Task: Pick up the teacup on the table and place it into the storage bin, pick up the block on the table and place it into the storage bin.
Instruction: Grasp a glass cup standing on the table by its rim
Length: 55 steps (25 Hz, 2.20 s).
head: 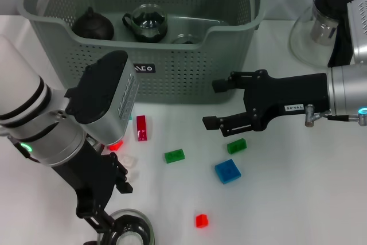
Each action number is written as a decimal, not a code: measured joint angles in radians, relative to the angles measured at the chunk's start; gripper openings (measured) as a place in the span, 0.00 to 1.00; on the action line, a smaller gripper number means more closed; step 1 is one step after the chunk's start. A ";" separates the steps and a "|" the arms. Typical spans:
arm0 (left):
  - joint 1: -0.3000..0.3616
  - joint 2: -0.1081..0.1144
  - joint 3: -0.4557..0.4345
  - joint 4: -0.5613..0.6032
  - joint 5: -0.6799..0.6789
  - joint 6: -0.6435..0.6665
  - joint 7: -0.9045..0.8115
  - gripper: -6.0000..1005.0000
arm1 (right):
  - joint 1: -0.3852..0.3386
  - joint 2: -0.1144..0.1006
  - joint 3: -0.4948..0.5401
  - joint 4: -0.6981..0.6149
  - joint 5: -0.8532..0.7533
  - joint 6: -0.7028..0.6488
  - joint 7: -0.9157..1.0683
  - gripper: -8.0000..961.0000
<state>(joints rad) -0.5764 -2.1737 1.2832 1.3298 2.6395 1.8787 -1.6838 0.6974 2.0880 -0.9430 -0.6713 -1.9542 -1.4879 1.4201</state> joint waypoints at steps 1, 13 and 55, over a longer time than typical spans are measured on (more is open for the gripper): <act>0.000 0.000 0.000 -0.001 0.000 0.000 0.000 0.69 | 0.000 0.000 0.000 0.000 0.001 0.001 0.000 0.98; 0.000 0.002 0.056 -0.055 0.030 -0.055 -0.011 0.69 | 0.026 0.006 -0.002 0.032 -0.003 0.027 -0.008 0.98; -0.025 -0.001 0.103 -0.129 0.005 -0.104 -0.023 0.23 | 0.015 0.003 0.038 0.034 0.006 0.044 -0.004 0.98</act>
<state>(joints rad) -0.6013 -2.1751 1.3857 1.2010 2.6442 1.7745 -1.7069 0.7124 2.0908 -0.9049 -0.6373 -1.9480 -1.4436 1.4157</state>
